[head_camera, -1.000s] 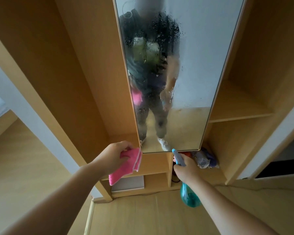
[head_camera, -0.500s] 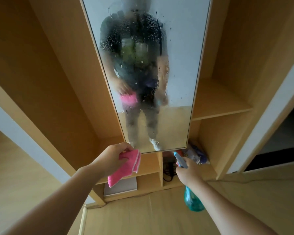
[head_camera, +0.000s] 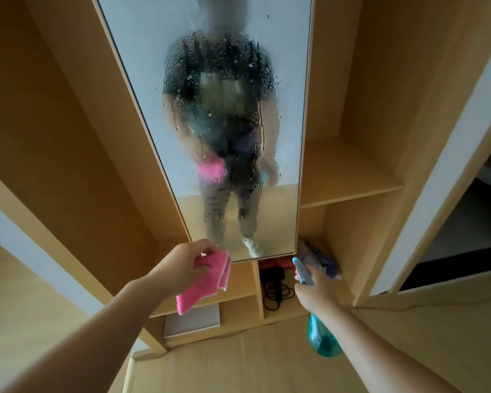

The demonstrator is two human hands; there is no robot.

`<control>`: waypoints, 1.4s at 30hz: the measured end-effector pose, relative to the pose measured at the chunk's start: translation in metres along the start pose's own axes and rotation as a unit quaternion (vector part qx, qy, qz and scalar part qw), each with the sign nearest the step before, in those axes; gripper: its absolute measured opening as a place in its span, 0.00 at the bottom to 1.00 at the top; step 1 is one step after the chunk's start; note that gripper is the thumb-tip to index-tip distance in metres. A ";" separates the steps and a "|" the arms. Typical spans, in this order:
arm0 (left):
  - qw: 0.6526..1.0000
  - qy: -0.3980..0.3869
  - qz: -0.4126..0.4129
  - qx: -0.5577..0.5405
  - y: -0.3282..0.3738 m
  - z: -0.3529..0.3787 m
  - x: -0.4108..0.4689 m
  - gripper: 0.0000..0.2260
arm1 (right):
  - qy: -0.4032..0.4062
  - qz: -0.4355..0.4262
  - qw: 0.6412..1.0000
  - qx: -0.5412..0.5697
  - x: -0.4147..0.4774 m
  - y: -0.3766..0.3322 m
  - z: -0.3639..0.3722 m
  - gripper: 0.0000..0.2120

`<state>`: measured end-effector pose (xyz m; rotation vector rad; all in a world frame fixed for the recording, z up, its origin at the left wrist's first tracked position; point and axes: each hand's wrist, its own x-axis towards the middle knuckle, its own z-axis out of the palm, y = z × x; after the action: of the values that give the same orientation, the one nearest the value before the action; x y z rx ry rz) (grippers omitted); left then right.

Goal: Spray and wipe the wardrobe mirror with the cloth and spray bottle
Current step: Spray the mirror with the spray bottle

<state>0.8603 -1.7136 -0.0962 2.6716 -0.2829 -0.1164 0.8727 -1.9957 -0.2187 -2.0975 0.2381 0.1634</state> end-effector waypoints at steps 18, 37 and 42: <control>1.000 0.004 0.016 0.015 0.041 0.019 0.014 0.13 | 0.004 -0.052 0.998 0.046 -0.002 0.002 -0.050 0.10; 0.979 -0.011 0.181 -0.091 0.120 0.011 0.125 0.18 | 0.037 -0.175 0.979 0.100 0.023 -0.055 -0.154 0.19; 0.963 -0.018 0.247 -0.104 0.142 0.017 0.157 0.13 | 0.120 -0.184 0.974 0.061 0.037 -0.055 -0.182 0.06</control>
<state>0.9860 -1.8796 -0.0547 2.3149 -0.8850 -0.0355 0.9255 -2.1288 -0.0876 -1.9971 -0.0022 -0.3204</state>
